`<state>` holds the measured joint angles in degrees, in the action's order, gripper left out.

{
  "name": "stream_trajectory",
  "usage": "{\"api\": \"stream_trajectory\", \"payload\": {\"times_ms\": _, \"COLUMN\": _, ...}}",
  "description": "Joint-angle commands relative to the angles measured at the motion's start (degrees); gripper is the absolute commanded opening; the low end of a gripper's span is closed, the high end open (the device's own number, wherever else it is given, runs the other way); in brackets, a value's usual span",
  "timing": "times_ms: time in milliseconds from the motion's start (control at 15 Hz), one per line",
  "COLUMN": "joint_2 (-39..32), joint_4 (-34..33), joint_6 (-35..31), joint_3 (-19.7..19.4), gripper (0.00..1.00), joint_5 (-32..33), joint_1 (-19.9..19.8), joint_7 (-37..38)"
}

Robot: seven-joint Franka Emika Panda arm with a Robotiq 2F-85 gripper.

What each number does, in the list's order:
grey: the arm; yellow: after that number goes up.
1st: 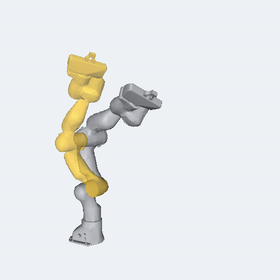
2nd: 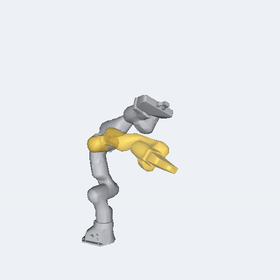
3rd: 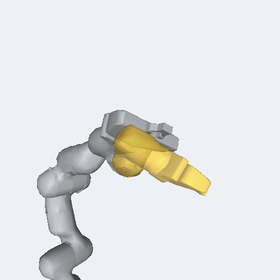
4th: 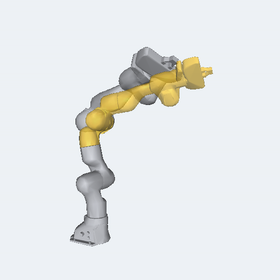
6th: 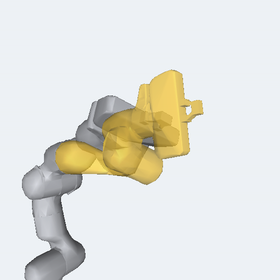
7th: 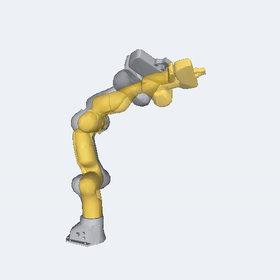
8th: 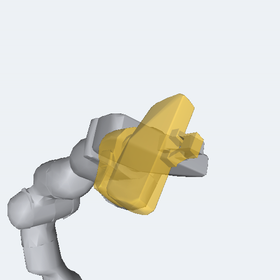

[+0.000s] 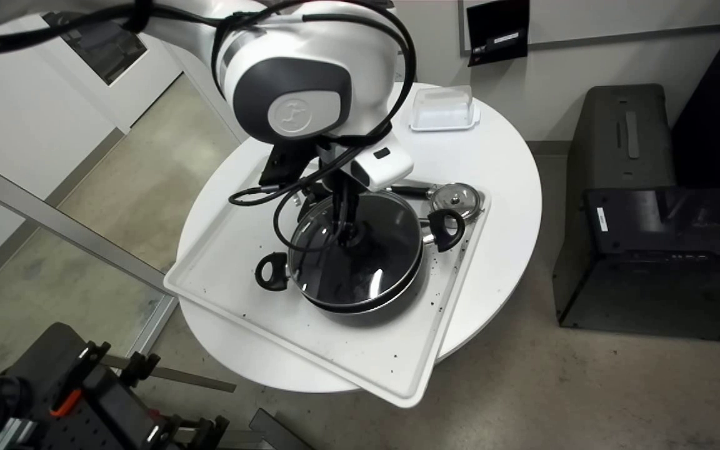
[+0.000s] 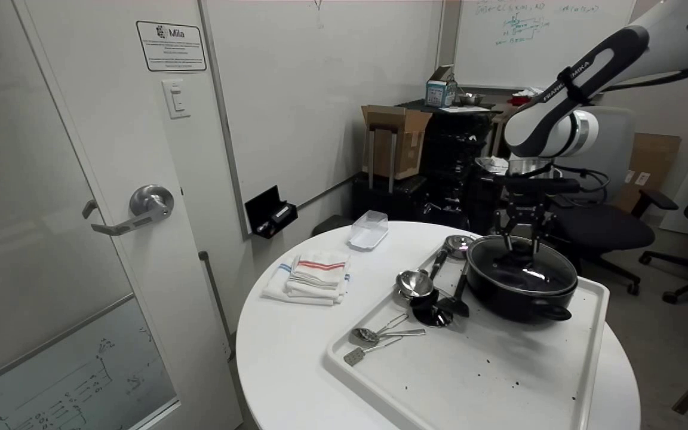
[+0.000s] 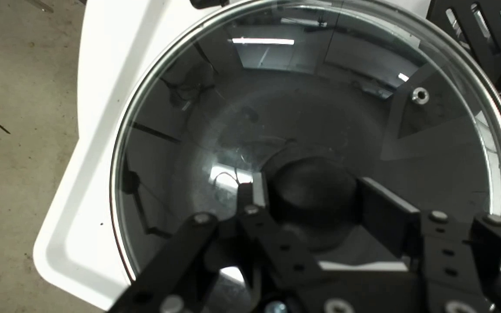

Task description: Put the glass lid on the black pot

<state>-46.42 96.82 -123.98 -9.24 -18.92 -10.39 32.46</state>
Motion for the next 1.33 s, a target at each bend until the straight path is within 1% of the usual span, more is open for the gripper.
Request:
{"api": "stream_trajectory", "payload": {"times_ms": 0, "joint_2": 1.24, "joint_4": 1.63, "joint_6": 1.22, "joint_3": -0.80, "gripper": 0.27, "joint_5": -1.37, "joint_1": -0.18, "joint_7": 1.58}}
{"api": "stream_trajectory", "payload": {"times_ms": 600, "joint_2": 2.84, "joint_4": 4.26, "joint_6": -0.05, "joint_3": -0.86, "gripper": 0.27, "joint_5": -1.36, "joint_1": 0.74, "joint_7": 1.50}}
{"api": "stream_trajectory", "payload": {"times_ms": 933, "joint_2": 4.88, "joint_4": 7.28, "joint_6": -1.19, "joint_3": -1.37, "gripper": 0.27, "joint_5": -1.12, "joint_1": 1.76, "joint_7": 2.52}}
{"api": "stream_trajectory", "payload": {"times_ms": 1000, "joint_2": 1.84, "joint_4": 3.59, "joint_6": -0.54, "joint_3": -0.67, "gripper": 0.52, "joint_5": -1.18, "joint_1": 0.62, "joint_7": 0.68}}
{"api": "stream_trajectory", "payload": {"times_ms": 1267, "joint_2": 2.69, "joint_4": 5.11, "joint_6": -0.96, "joint_3": -0.82, "gripper": 0.52, "joint_5": -1.14, "joint_1": 1.01, "joint_7": 1.25}}
